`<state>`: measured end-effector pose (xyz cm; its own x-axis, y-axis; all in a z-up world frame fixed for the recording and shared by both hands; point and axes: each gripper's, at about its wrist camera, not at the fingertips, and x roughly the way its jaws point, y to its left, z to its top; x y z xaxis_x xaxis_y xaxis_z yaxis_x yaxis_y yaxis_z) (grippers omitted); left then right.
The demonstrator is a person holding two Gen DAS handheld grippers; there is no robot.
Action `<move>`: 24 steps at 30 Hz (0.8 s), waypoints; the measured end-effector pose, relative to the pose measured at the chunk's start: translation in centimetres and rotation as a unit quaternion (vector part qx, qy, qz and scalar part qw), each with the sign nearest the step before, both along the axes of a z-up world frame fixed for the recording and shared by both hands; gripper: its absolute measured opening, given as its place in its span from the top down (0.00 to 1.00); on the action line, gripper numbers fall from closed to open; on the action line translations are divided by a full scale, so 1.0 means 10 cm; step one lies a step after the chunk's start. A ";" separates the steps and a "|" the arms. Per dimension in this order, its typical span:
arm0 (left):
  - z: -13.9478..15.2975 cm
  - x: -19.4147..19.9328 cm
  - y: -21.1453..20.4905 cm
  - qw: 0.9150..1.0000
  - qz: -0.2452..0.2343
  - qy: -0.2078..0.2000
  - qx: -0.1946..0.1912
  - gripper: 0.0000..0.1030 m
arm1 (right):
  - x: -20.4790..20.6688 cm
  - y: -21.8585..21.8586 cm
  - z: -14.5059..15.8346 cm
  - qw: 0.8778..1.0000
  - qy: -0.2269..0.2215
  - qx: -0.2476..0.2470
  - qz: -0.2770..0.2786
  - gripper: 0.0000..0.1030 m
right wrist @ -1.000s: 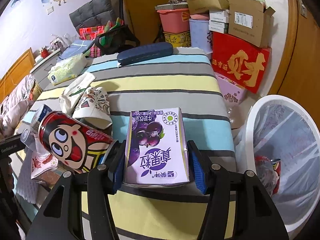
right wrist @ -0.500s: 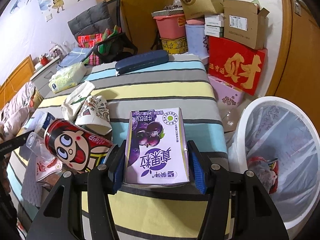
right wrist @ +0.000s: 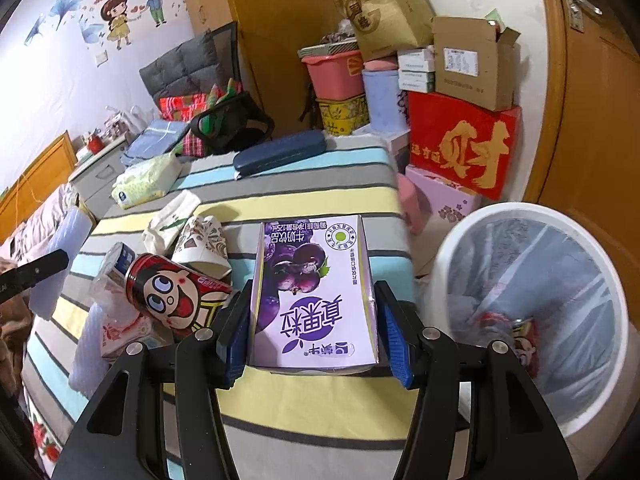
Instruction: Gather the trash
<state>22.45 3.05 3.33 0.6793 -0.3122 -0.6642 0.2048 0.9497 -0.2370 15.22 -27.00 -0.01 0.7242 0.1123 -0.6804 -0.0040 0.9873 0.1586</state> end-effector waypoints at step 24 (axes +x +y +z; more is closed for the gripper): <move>0.06 -0.31 -2.07 0.983 -0.183 0.003 -0.014 0.75 | -0.50 -1.00 0.17 0.994 -0.017 -0.009 -0.109 0.44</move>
